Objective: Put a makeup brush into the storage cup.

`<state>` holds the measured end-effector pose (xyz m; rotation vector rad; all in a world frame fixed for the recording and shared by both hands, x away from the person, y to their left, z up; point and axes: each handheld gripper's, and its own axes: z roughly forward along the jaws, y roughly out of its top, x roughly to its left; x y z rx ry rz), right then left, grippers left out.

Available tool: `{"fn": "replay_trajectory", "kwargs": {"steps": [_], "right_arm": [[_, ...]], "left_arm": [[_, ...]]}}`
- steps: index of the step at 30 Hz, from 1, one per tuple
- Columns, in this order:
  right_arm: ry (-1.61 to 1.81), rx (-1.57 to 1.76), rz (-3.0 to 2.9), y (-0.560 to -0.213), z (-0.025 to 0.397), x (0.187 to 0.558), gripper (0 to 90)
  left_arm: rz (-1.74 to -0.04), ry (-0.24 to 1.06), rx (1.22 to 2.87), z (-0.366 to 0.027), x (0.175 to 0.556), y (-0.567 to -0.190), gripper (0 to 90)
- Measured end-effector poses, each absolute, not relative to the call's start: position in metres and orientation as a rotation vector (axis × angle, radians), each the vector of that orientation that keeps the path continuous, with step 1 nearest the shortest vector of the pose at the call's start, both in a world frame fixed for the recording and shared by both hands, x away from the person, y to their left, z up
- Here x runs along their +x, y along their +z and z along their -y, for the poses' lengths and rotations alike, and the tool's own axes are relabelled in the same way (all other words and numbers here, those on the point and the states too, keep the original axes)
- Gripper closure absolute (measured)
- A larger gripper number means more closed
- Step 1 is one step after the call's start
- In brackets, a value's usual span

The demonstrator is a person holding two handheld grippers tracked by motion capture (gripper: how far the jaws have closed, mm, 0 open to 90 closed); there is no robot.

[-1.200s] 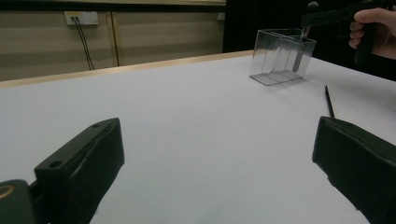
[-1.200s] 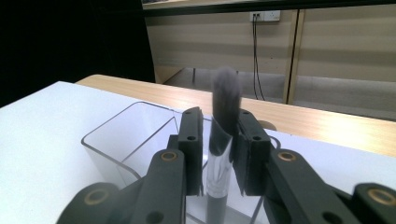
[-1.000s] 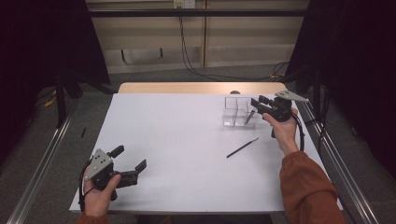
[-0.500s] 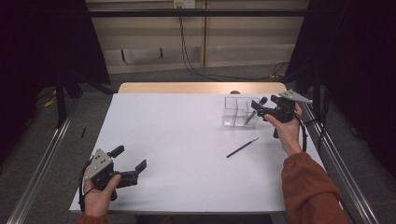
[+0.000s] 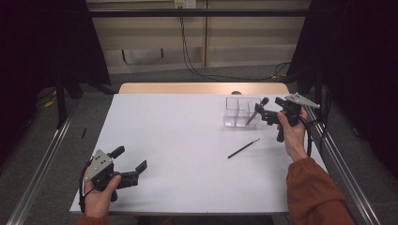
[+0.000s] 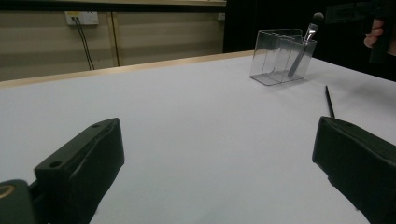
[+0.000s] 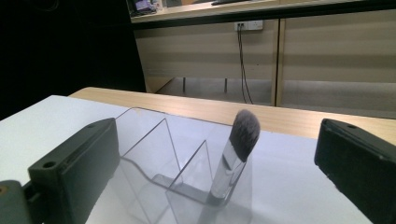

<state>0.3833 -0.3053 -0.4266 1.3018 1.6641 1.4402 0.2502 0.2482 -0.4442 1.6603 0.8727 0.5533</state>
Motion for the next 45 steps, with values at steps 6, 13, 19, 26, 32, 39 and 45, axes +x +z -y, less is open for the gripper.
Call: {"fn": "replay_trajectory", "kwargs": {"steps": [6, 13, 19, 26, 32, 39, 45], "right_arm": [[1.422, 1.291, -1.669, -0.427, 0.305, 0.374, 0.0], [1.414, 1.275, -1.680, -0.427, 0.307, 0.359, 0.0], [1.414, 1.266, -1.689, -0.426, 0.307, 0.346, 0.0], [1.425, 1.249, -1.689, -0.421, 0.306, 0.329, 0.0], [1.452, 1.255, -1.711, -0.424, 0.309, 0.317, 0.0], [1.462, 1.260, -1.716, -0.429, 0.311, 0.300, 0.0], [1.459, 1.244, -1.727, -0.434, 0.310, 0.284, 0.0]], "left_arm": [[-0.875, 0.554, 1.659, -0.248, 0.250, -0.444, 2.2], [-0.877, 0.554, 1.659, -0.248, 0.250, -0.444, 2.2], [-0.876, 0.561, 1.660, -0.249, 0.250, -0.444, 2.2], [-0.877, 0.562, 1.661, -0.249, 0.250, -0.444, 2.2], [-0.882, 0.563, 1.653, -0.249, 0.250, -0.444, 2.2], [-0.871, 0.559, 1.665, -0.248, 0.250, -0.444, 2.2], [-0.874, 0.562, 1.659, -0.249, 0.250, -0.444, 2.2]]}}
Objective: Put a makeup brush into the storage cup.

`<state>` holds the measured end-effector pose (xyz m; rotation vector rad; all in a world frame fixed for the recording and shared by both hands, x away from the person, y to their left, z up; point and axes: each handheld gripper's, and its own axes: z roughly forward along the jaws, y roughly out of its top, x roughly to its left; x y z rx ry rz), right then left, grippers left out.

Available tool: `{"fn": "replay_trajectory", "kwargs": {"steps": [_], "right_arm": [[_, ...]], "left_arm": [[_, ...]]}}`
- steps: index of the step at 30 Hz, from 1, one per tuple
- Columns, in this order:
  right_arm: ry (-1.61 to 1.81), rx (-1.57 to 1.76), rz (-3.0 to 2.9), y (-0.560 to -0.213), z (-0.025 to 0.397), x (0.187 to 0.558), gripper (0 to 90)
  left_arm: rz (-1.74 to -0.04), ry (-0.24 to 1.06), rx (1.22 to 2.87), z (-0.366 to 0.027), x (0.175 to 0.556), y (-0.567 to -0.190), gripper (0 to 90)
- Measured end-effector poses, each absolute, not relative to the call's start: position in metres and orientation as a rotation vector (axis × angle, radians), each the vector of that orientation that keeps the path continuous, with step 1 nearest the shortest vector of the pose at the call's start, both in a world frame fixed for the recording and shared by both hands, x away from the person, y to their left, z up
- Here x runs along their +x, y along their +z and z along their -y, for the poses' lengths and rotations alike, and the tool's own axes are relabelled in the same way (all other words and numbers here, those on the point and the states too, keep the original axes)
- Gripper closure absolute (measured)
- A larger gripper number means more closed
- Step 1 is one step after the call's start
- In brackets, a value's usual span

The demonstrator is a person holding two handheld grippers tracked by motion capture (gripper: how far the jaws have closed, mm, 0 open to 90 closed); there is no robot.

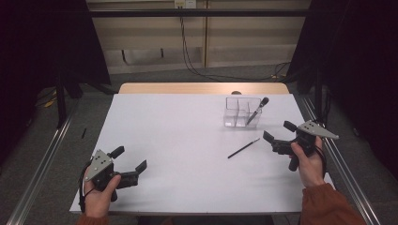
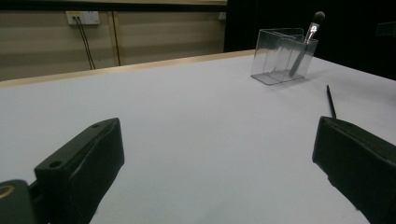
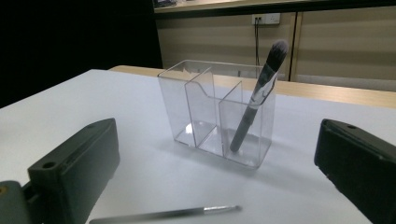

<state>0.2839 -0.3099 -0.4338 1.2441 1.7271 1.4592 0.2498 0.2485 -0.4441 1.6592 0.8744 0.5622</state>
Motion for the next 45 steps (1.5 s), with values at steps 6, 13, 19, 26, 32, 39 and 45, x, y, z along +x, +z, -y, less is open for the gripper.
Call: {"fn": "replay_trajectory", "kwargs": {"steps": [6, 13, 19, 26, 32, 39, 45], "right_arm": [[1.450, 1.243, -1.725, -0.437, 0.311, 0.272, 0.0], [1.443, 1.224, -1.731, -0.439, 0.312, 0.258, 0.0], [1.449, 1.232, -1.722, -0.441, 0.313, 0.247, 0.1], [1.450, 1.235, -1.720, -0.443, 0.313, 0.237, 0.2], [1.444, 1.210, -1.734, -0.448, 0.311, 0.225, 0.1], [1.457, 1.208, -1.739, -0.451, 0.312, 0.222, 0.0], [1.463, 1.202, -1.747, -0.451, 0.310, 0.223, 0.0]], "left_arm": [[-0.872, 0.561, 1.662, -0.248, 0.249, -0.444, 2.2], [-0.877, 0.562, 1.661, -0.249, 0.249, -0.445, 2.2], [-0.888, 0.554, 1.656, -0.251, 0.249, -0.446, 2.2], [-0.889, 0.563, 1.658, -0.252, 0.248, -0.446, 2.2], [-0.884, 0.562, 1.658, -0.251, 0.247, -0.445, 2.2], [-0.877, 0.568, 1.652, -0.251, 0.244, -0.443, 2.2], [-0.881, 0.567, 1.650, -0.252, 0.245, -0.444, 2.2]]}}
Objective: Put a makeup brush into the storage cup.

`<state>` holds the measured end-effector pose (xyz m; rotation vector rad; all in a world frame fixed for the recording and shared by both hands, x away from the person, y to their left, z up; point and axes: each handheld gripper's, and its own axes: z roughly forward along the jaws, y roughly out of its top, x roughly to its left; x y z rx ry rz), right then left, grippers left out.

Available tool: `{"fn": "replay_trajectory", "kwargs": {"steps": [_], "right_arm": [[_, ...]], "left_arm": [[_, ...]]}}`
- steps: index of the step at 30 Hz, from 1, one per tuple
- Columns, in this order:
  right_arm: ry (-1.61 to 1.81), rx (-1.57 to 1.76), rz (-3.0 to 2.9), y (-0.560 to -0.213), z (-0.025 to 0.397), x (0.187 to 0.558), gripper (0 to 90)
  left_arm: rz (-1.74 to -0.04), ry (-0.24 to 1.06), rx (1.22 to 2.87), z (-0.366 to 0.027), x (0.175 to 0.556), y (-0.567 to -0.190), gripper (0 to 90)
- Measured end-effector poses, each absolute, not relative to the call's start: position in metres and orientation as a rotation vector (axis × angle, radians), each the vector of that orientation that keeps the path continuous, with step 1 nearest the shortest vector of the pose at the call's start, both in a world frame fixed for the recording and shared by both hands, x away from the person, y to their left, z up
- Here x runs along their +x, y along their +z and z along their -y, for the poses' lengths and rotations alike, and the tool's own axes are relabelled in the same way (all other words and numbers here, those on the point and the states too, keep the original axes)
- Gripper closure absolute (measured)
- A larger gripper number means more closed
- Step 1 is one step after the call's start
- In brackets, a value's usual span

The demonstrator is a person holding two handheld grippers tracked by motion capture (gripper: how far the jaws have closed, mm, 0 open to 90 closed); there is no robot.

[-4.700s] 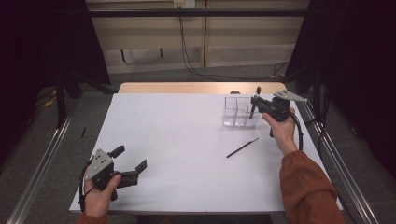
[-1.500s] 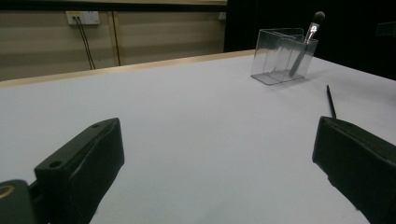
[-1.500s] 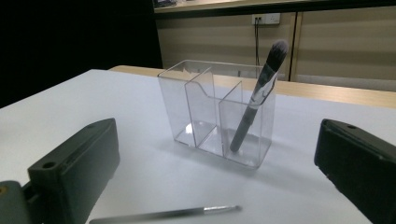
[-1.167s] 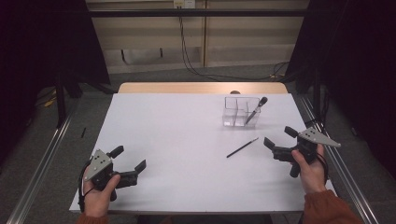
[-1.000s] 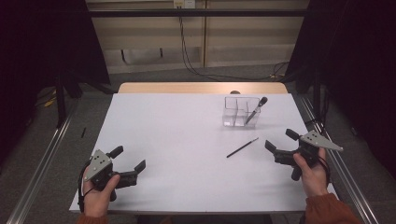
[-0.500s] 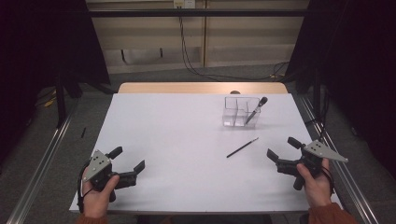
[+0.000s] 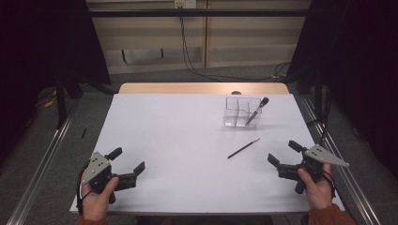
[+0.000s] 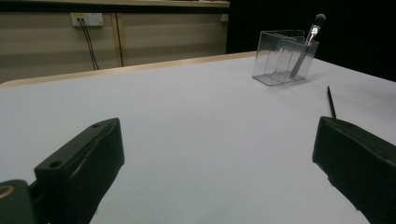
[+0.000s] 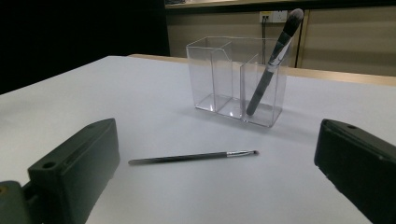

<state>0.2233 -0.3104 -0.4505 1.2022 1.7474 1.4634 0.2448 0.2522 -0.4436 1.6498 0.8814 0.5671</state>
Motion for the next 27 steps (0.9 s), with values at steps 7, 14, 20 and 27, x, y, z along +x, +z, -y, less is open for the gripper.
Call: {"fn": "replay_trajectory", "kwargs": {"steps": [7, 14, 20, 27], "right_arm": [[1.463, 1.201, -1.749, -0.450, 0.308, 0.226, 0.0], [1.471, 1.164, -1.765, -0.446, 0.302, 0.230, 0.0], [1.475, 1.145, -1.778, -0.442, 0.301, 0.239, 0.0], [1.464, 1.121, -1.783, -0.437, 0.297, 0.253, 0.0]], "left_arm": [[-0.884, 0.560, 1.646, -0.253, 0.247, -0.445, 2.2], [-0.881, 0.564, 1.659, -0.250, 0.246, -0.444, 2.2], [-0.873, 0.566, 1.660, -0.249, 0.247, -0.443, 2.2], [-0.876, 0.562, 1.653, -0.248, 0.248, -0.443, 2.2]]}}
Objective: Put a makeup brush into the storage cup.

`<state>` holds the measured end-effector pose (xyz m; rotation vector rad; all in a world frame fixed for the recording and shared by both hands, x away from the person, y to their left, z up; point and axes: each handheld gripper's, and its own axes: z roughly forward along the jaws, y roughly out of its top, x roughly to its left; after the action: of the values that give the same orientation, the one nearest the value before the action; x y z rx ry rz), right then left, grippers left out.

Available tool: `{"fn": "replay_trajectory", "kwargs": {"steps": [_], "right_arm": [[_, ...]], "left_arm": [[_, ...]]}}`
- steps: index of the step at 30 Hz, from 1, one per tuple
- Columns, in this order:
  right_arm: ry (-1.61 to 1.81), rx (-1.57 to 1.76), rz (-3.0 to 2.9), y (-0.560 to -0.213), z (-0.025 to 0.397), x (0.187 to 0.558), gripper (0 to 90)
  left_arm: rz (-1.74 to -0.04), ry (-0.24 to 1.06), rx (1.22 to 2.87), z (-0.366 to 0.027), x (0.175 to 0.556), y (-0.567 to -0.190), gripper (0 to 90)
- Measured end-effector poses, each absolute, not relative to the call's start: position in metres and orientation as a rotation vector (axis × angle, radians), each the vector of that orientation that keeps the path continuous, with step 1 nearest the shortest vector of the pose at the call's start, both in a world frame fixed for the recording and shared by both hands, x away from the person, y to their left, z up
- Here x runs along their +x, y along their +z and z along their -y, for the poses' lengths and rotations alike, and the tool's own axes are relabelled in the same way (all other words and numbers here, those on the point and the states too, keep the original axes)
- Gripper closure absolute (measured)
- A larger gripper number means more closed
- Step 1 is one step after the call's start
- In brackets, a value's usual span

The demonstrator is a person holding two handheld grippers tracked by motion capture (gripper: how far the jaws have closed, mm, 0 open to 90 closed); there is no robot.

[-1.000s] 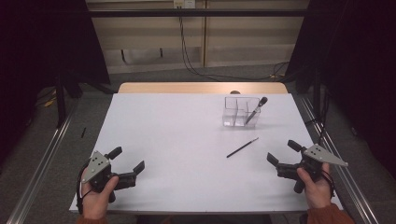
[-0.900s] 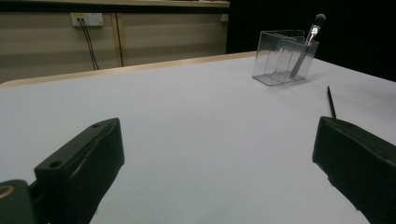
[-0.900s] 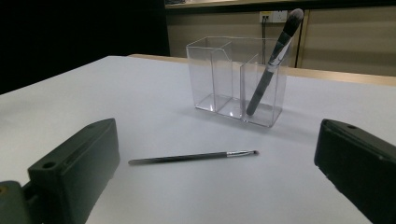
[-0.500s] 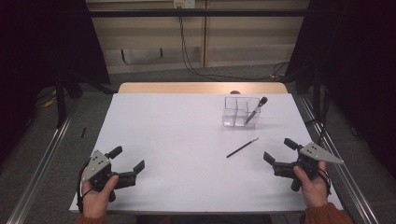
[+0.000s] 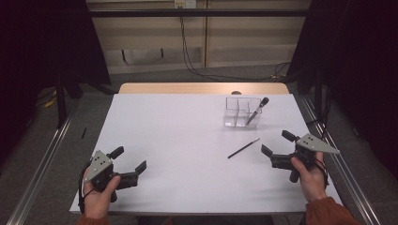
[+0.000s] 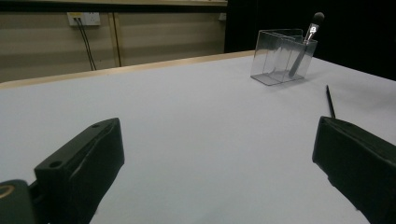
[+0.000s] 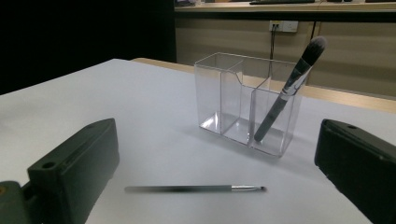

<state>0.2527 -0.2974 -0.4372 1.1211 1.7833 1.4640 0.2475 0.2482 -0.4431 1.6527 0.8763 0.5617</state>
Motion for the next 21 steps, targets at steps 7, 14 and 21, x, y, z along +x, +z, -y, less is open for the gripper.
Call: {"fn": "replay_trajectory", "kwargs": {"steps": [7, 14, 21], "right_arm": [[1.464, 1.079, -1.784, -0.434, 0.293, 0.263, 0.3], [1.471, 1.064, -1.802, -0.429, 0.288, 0.276, 0.0], [1.466, 1.092, -1.796, -0.423, 0.285, 0.290, 0.0]], "left_arm": [[-0.871, 0.563, 1.657, -0.250, 0.249, -0.443, 2.2], [-0.865, 0.564, 1.667, -0.247, 0.249, -0.443, 2.2], [-0.871, 0.563, 1.660, -0.248, 0.250, -0.443, 2.2]]}}
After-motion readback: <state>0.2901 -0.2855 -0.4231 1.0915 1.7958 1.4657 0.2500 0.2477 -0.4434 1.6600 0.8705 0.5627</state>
